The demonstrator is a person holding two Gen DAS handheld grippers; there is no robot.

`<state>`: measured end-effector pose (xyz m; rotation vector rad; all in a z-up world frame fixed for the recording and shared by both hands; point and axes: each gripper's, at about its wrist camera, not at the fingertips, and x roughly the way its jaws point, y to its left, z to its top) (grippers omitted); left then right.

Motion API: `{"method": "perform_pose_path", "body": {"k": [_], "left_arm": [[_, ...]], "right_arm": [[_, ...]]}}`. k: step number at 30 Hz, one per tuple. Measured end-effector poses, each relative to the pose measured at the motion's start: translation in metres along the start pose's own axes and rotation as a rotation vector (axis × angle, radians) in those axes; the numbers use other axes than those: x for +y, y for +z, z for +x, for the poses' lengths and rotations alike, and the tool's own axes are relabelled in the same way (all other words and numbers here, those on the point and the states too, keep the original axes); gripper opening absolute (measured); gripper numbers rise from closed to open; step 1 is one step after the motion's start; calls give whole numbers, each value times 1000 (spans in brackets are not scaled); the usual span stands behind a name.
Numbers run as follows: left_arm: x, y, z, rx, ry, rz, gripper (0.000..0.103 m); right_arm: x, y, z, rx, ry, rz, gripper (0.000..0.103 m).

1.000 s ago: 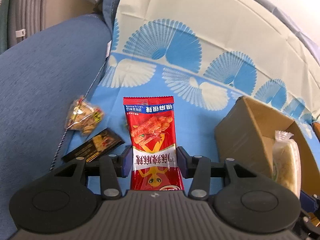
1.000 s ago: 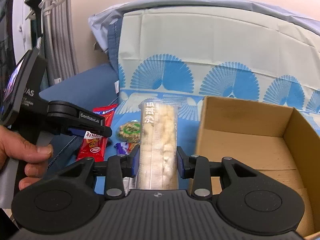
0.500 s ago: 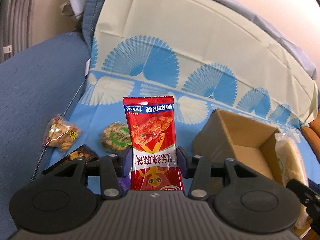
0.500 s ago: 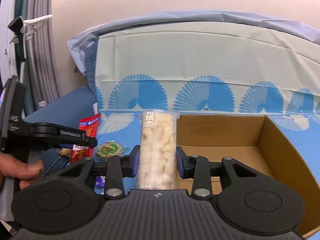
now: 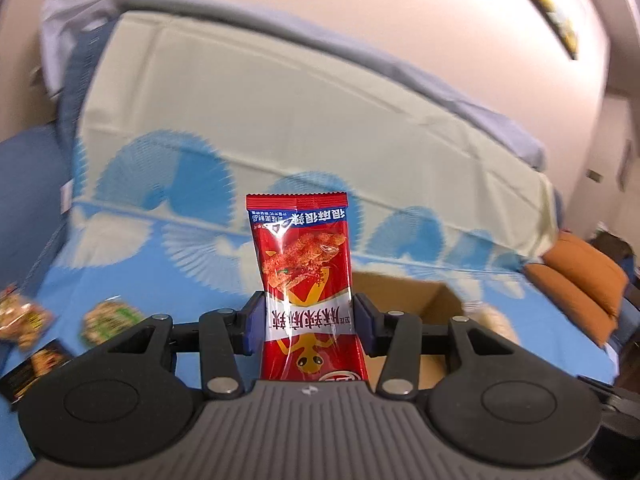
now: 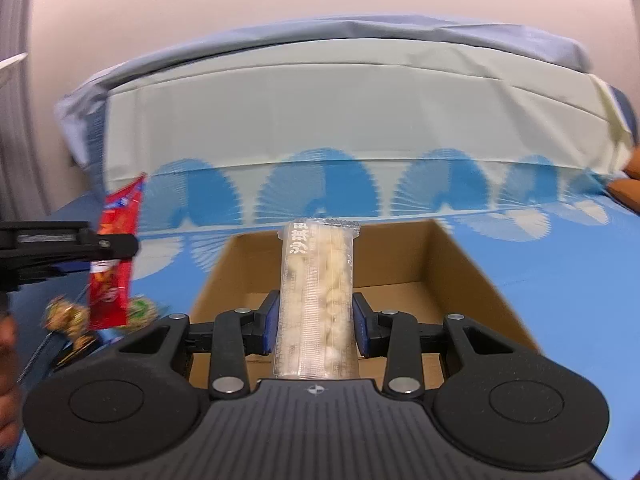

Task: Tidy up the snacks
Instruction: 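Lift and carry both held packets toward the cardboard box, then open both tools to drop the packets into the box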

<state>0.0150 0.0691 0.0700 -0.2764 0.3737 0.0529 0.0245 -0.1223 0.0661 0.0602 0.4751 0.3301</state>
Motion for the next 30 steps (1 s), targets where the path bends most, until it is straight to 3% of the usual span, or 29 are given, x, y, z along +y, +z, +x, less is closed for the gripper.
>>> {"method": "perform_pose_path", "body": {"k": [11,30], "left_arm": [[-55,-16,7,-17,-122,106,51],[-78,-34,20,-4,-168,174,51]], "right_arm": [[-49,0,3,4,-150,105,38],[-58,-3,1,-10,-167,89,38]]}}
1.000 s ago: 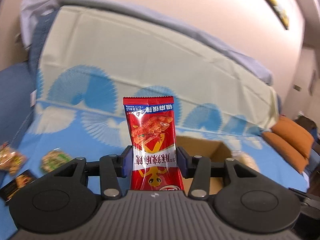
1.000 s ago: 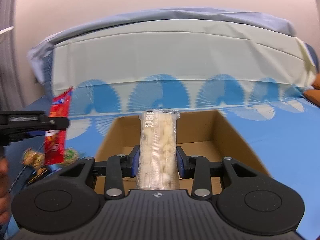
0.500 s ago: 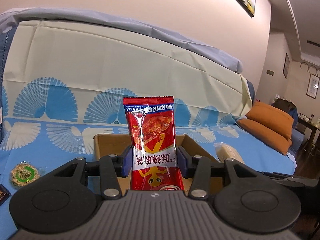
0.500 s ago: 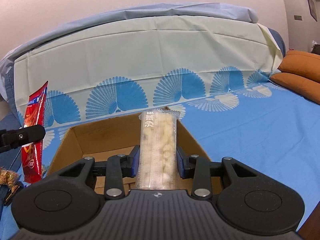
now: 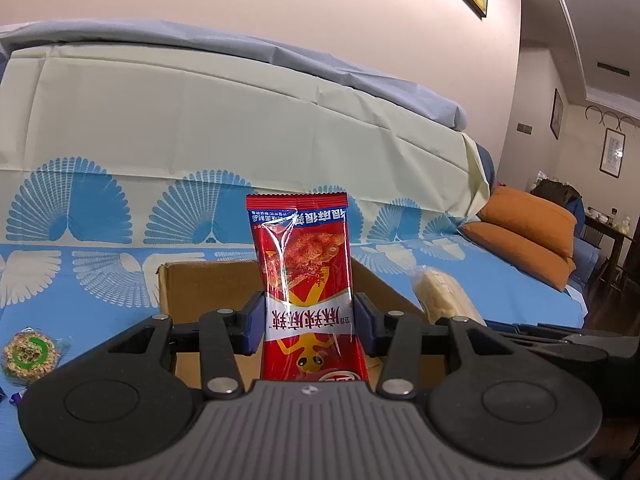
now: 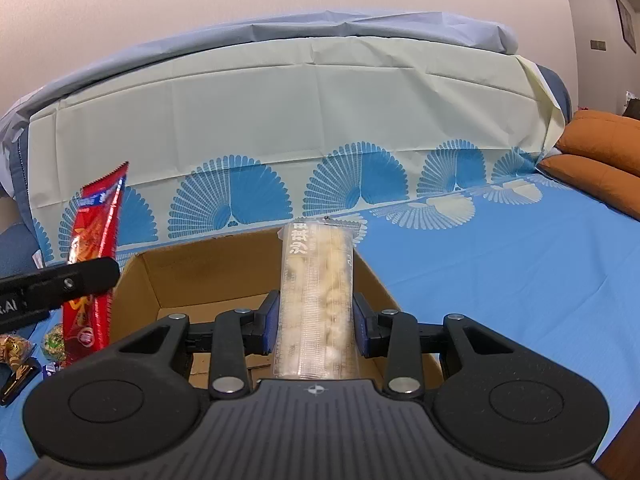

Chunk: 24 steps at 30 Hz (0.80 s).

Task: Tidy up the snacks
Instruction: 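Open both tools to drop the packets into the box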

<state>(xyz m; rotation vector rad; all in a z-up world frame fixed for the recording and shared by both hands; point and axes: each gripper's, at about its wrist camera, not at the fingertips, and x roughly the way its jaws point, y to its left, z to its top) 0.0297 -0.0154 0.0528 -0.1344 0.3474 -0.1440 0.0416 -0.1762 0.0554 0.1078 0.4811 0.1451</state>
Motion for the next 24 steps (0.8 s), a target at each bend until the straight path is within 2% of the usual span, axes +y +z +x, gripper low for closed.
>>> {"method": "perform_pose_path", "body": {"k": [24], "left_arm": [[1,-5,8,18,-31,-13,52]], "right_arm": [[5,-1,-5,-20,8,-12,38]]}}
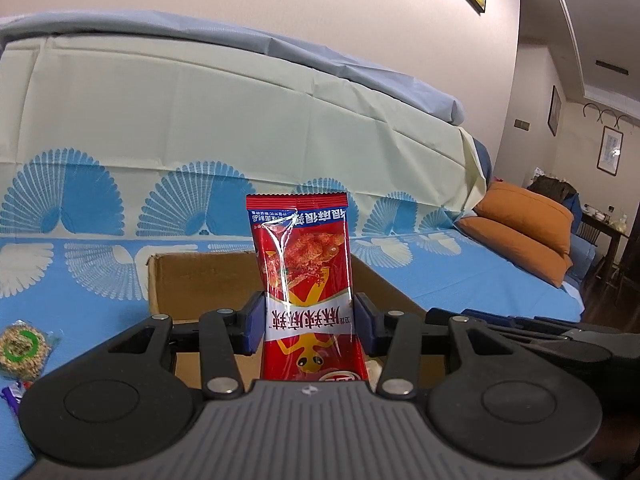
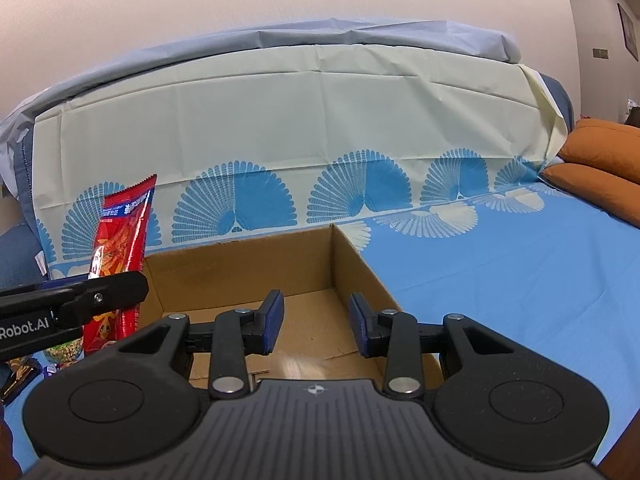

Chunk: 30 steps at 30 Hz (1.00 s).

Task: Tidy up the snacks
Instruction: 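Open both tools to drop the packets into the box, then move both tools back from the box to the snack pile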

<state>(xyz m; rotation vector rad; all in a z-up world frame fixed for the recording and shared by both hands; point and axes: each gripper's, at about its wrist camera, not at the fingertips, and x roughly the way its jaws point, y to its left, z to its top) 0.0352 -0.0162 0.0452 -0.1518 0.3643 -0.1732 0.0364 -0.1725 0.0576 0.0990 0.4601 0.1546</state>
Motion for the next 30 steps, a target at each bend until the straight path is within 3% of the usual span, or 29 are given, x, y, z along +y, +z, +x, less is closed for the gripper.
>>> {"method": "perform_pose_path", "body": {"k": [4,5,6,16,21,26,30], "left_arm": [[-1,-1,2,8,-9,3,70],[-1,-1,2,6,-7,7,70],[-1,-2,2,6,-4,8,70],[17,-1,-9,-20,25,-31,69],[34,-1,-26,-30,29,-34,56],[60,3,-49,3,10,-30,19],[94,20,-69,18,27,-46,14]], "right_arm": [[1,0,2,10,-5,7,41],[1,0,3,14,-9,9,49],[-1,1,4,19,-10,13,51],[10,-1,5,13,-10,3,51],[23,-2,3,-13,-9,-3,51],[40,-4,-3,-46,16,-3,51],[57,-5,-7,-64,57,2,51]]}}
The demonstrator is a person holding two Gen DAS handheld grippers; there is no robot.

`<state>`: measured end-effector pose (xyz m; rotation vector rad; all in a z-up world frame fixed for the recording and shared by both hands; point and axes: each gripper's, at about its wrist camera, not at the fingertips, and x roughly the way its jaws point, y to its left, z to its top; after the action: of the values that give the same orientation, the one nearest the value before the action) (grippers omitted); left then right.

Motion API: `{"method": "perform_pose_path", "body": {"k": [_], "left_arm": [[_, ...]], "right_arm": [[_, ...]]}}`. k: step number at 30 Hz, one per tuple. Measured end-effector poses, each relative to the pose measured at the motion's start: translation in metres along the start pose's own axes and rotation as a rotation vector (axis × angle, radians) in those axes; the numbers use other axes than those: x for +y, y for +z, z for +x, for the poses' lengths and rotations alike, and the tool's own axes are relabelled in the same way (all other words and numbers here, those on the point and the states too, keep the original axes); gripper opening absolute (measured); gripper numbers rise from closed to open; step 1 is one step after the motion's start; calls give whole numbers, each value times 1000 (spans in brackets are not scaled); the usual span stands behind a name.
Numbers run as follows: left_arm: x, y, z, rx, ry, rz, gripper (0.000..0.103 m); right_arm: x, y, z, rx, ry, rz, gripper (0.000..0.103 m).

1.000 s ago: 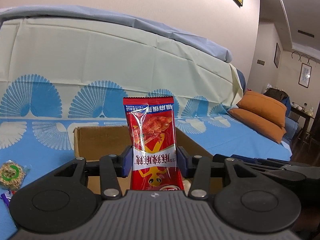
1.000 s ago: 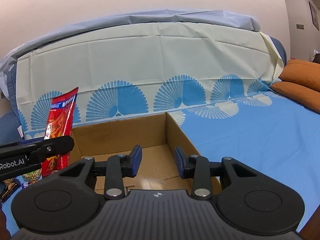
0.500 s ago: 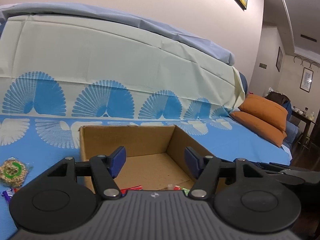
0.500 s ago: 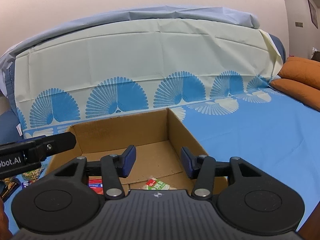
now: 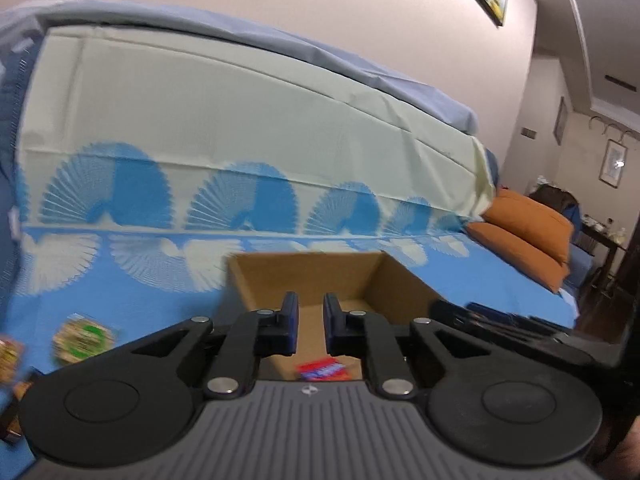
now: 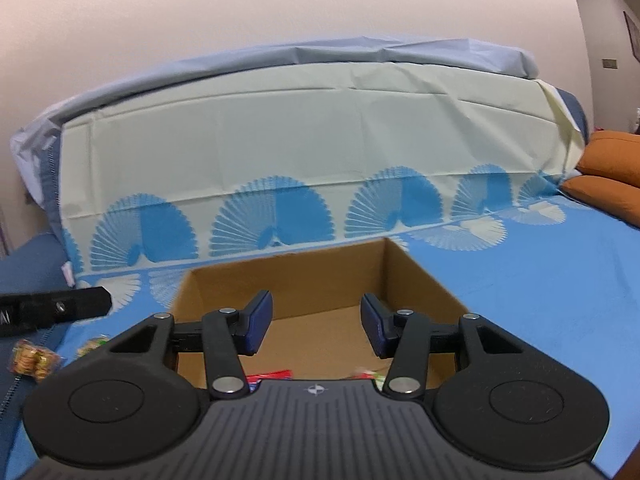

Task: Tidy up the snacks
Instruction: 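Move both tools back from the box to the snack pile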

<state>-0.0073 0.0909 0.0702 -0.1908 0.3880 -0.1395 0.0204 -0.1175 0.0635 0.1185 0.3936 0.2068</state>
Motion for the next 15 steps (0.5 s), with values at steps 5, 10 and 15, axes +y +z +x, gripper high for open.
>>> {"method": "perform_pose_path", "body": {"k": [5,10,15], "left_arm": [[55,2,-25,-20,125,33,14],[123,-24,-32,118,365,-59,14],[171,-38,-32,210,503,-176,14]], "right_arm": [[25,-3,-7,-11,94,9,48],[60,-16,-16,-10,211,-30,47],[104,-29,-27,-23,364,-105,44]]}}
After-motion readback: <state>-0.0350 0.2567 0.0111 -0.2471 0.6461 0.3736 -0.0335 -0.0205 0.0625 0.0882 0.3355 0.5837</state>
